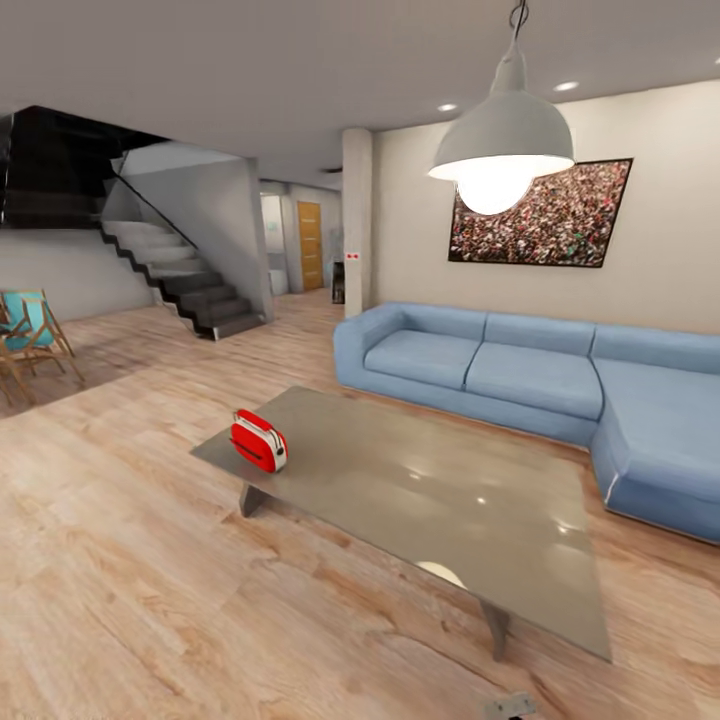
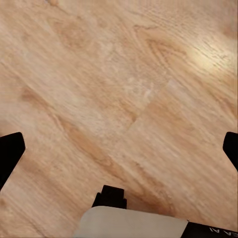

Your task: Turn on the radio receiver that's on the table in the living room.

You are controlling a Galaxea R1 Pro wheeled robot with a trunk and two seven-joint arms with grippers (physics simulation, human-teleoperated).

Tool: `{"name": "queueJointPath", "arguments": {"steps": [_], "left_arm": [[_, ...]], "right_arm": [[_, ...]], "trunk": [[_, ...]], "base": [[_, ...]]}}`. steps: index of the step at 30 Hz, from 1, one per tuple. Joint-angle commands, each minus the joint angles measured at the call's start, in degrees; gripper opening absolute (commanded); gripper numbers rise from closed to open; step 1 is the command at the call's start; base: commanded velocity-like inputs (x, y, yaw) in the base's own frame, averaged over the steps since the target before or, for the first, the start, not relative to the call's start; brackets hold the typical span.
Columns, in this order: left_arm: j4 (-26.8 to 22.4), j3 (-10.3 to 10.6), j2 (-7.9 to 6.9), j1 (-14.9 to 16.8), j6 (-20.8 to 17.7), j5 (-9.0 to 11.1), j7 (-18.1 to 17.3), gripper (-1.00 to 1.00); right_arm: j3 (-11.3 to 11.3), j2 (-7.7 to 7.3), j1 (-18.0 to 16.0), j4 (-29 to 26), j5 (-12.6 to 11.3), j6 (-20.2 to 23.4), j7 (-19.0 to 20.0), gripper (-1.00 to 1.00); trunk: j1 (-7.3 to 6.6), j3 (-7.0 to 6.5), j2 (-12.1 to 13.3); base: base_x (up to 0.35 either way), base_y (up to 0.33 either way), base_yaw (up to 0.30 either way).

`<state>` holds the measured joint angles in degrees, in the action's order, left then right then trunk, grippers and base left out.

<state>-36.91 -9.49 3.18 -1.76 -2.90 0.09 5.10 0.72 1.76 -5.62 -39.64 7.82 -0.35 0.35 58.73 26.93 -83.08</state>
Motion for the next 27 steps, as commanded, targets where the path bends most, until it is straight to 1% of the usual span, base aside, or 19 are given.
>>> {"name": "queueJointPath", "arguments": {"steps": [1,6,8,27], "left_arm": [[0.0,0.0,-0.01,0.0,0.0,0.0,0.0,1.0],[0.0,0.0,-0.01,0.0,-0.02,0.0,0.0,1.0],[0.0,0.0,-0.01,0.0,-0.01,0.0,0.0,1.0],[0.0,0.0,-0.01,0.0,-0.01,0.0,0.0,1.0]], "right_arm": [[0.0,0.0,0.0,0.0,0.0,0.0,0.0,1.0],[-0.02,0.0,0.0,0.0,0.0,0.0,0.0,1.0],[-0.02,0.0,0.0,0.0,0.0,0.0,0.0,1.0],[-0.01,0.0,0.0,0.01,0.0,0.01,0.0,1.0]], "trunk": [[0.0,0.0,0.0],[0.0,0.0,0.0],[0.0,0.0,0.0],[0.0,0.0,0.0]], "base": [[0.254,0.231,0.294],[0.254,0.231,0.282],[0.254,0.231,0.135],[0.25,0.242,0.012]]}}
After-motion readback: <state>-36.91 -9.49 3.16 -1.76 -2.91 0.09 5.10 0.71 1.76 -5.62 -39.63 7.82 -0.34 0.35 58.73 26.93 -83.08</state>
